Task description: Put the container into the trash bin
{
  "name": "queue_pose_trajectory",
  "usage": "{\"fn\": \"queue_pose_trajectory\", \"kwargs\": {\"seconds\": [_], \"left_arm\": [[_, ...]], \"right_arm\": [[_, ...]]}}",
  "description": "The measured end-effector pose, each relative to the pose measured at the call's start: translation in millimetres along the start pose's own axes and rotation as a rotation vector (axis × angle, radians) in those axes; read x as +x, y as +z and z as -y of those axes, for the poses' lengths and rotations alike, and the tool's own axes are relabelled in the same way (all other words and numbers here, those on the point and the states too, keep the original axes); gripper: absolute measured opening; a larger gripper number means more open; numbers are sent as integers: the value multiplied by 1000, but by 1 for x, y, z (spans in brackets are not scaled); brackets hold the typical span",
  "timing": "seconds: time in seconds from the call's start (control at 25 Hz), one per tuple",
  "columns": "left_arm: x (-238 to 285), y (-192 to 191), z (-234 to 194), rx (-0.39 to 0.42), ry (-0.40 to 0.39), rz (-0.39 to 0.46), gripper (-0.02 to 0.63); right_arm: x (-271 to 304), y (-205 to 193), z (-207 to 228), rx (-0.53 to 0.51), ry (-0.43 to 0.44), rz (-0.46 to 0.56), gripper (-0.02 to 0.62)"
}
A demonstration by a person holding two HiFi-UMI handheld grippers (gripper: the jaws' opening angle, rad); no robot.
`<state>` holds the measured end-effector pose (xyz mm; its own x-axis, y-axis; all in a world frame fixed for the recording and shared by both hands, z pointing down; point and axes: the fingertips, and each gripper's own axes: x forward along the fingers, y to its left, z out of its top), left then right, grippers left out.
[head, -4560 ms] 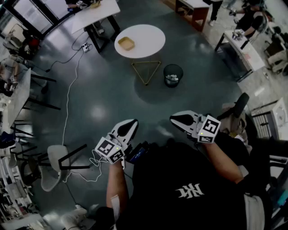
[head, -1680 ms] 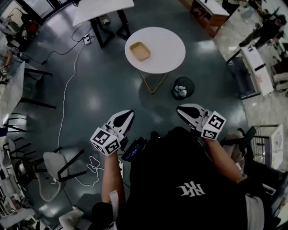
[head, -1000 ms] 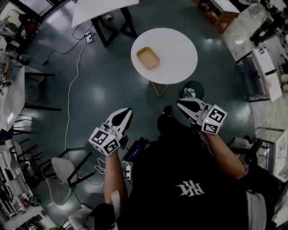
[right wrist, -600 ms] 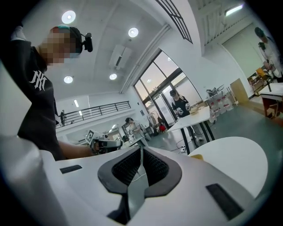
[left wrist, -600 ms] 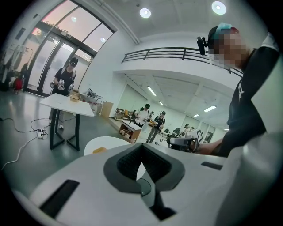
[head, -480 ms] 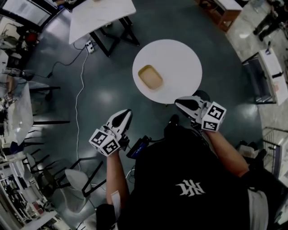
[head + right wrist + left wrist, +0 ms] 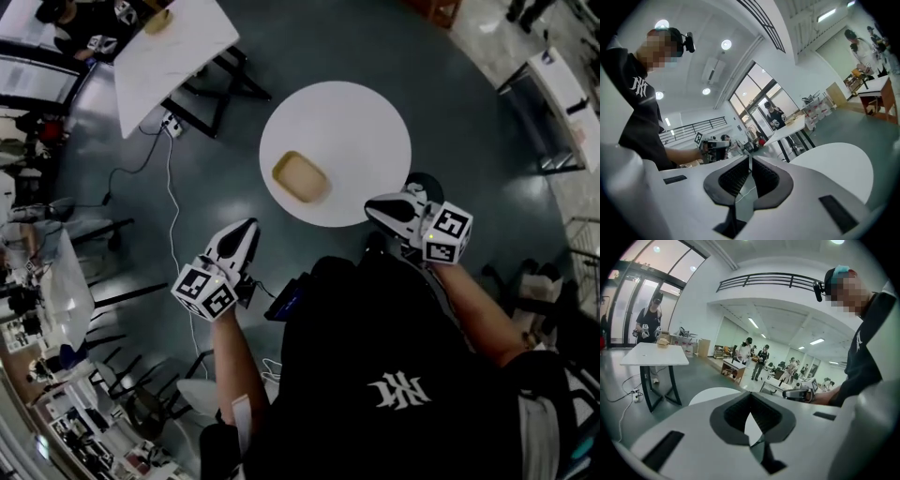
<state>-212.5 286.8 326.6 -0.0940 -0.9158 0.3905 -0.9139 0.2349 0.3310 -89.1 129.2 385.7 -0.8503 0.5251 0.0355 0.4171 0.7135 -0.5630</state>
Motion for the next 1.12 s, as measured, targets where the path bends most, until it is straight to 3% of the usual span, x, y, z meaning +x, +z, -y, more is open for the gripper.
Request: {"fn": "queue_pose_trajectory", "kwargs": {"seconds": [0.24, 0.4, 0.76, 1.12], "left_arm": [[33, 9, -37, 90, -71, -155, 3], [59, 8, -74, 121, -133, -215, 3], [119, 7, -144, 230, -326, -391, 3], [164, -25, -198, 221, -459, -538, 3]], "right_arm": [[-10, 5, 20, 28, -115, 74, 44], [-15, 12, 37, 29, -217, 111, 44], [17, 9, 57, 110, -489, 199, 44], [68, -19, 73, 211, -660, 210, 46]]}}
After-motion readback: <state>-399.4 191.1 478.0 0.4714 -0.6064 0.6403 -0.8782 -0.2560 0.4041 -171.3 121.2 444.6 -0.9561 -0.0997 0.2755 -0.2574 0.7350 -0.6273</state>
